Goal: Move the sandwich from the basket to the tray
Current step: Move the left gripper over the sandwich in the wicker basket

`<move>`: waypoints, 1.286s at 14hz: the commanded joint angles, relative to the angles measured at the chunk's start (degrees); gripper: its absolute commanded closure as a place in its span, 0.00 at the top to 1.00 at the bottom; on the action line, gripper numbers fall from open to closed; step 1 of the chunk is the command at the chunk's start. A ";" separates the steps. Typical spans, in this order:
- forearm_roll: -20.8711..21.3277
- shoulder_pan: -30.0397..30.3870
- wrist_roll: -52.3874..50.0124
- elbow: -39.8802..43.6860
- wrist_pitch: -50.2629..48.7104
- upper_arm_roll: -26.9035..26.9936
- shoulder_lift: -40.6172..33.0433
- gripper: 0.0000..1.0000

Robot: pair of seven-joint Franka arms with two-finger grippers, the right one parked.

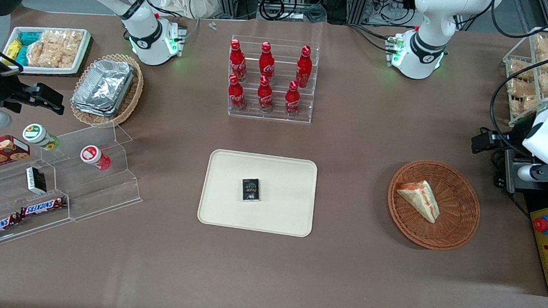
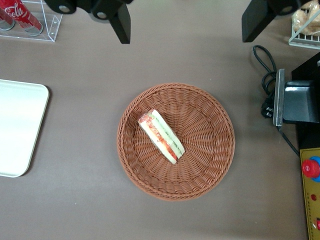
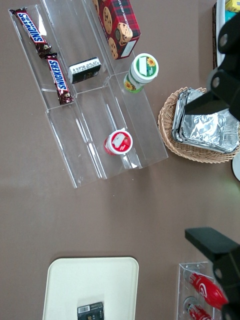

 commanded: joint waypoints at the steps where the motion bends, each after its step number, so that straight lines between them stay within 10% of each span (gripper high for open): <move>1: -0.85 0.51 1.00 1.73 -4.08 -0.40 0.71 1.00; 8: -0.94 0.42 0.30 -0.71 -1.12 -0.40 2.47 1.00; 18: -1.90 0.42 -15.75 -24.36 28.40 -0.40 2.63 1.00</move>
